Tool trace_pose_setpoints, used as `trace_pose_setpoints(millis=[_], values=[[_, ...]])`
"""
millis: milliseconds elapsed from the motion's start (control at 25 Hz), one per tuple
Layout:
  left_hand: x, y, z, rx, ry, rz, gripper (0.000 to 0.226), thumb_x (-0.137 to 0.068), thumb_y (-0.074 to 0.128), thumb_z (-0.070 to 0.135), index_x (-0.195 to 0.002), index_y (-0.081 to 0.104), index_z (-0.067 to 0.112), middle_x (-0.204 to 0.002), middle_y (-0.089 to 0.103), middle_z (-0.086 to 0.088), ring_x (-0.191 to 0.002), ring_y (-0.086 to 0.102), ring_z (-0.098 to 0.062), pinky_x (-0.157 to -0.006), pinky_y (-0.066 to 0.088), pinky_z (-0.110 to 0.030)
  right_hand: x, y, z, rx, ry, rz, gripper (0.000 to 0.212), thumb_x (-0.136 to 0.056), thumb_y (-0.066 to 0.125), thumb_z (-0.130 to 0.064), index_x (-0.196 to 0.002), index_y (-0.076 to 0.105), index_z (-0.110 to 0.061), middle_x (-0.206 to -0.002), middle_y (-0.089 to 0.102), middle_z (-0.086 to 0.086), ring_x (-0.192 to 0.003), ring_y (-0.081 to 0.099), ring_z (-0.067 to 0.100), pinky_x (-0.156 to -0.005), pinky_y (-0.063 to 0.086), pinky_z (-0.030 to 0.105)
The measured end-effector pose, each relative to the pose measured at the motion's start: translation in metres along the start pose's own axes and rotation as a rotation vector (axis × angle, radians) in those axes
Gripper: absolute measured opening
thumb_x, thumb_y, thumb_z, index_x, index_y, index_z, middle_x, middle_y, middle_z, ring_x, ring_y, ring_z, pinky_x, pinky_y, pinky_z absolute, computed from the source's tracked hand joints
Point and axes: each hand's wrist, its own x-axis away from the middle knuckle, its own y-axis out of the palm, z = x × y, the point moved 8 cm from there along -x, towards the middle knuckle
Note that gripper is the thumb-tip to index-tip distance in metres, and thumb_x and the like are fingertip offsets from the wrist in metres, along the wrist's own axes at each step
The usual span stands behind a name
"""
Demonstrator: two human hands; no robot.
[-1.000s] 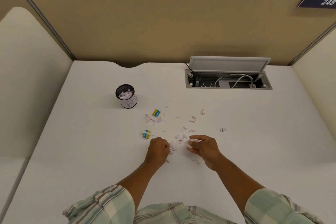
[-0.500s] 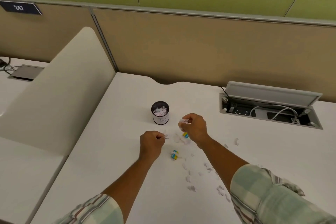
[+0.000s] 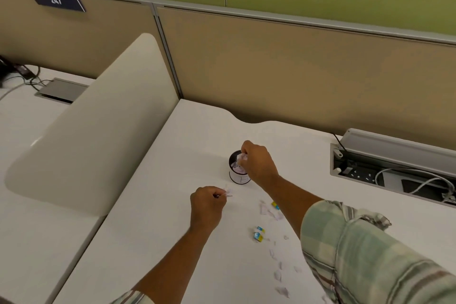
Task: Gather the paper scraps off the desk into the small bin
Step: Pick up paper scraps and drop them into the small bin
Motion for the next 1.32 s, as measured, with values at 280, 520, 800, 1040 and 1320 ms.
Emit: trace_pose_setpoints(millis=[280, 520, 800, 1040, 1320], values=[[-0.022, -0.001, -0.003, 0.083, -0.005, 0.043, 0.007, -0.082, 0.08, 0.025, -0.079, 0.083, 0.019, -0.074, 0.077, 0.011, -0.068, 0.07, -0.003, -0.07, 0.061, -0.027, -0.013, 0.019, 0.004, 0.51, -0.07, 0.06, 0.022, -0.089, 0.07, -0.043, -0.102, 0.072, -0.026, -0.096, 0.061, 0.001, -0.09, 0.051, 0.021, -0.079, 0.036, 0.037], [-0.032, 0.002, 0.005, 0.11, 0.005, 0.062, 0.004, -0.081, 0.079, 0.018, -0.08, 0.082, 0.02, -0.072, 0.076, 0.013, -0.068, 0.07, 0.0, -0.067, 0.062, -0.028, -0.012, 0.026, 0.005, 0.633, -0.077, -0.052, 0.003, -0.091, 0.07, -0.03, -0.089, 0.071, -0.028, -0.079, 0.064, -0.004, -0.095, 0.048, 0.021, -0.079, 0.027, 0.04], [-0.046, -0.002, 0.035, 0.05, 0.069, 0.07, 0.01, -0.079, 0.075, 0.011, -0.078, 0.081, 0.019, -0.061, 0.066, 0.026, -0.067, 0.069, 0.001, -0.069, 0.062, -0.027, -0.004, 0.012, 0.015, 0.39, -0.037, -0.053, 0.019, -0.094, 0.068, -0.031, -0.109, 0.072, -0.04, -0.082, 0.056, -0.008, -0.094, 0.037, 0.02, -0.079, 0.022, 0.037], [-0.064, 0.013, 0.084, -0.066, 0.188, 0.042, 0.013, -0.078, 0.071, 0.005, -0.074, 0.081, 0.013, -0.069, 0.073, 0.008, -0.056, 0.062, 0.0, -0.056, 0.044, -0.005, 0.021, -0.027, 0.047, 0.15, 0.069, 0.107, 0.023, -0.097, 0.062, -0.026, -0.113, 0.071, -0.04, -0.102, 0.075, -0.014, -0.102, 0.061, 0.017, -0.083, 0.034, 0.039], [-0.082, 0.043, 0.095, -0.257, 0.197, -0.048, 0.013, -0.083, 0.069, 0.004, -0.079, 0.081, 0.007, -0.078, 0.077, -0.006, -0.064, 0.065, -0.014, -0.062, 0.05, -0.018, 0.054, -0.027, 0.079, -0.427, 0.178, 0.107, 0.015, -0.087, 0.074, -0.02, -0.101, 0.078, -0.025, -0.093, 0.076, -0.012, -0.087, 0.069, 0.01, -0.089, 0.057, 0.04]])
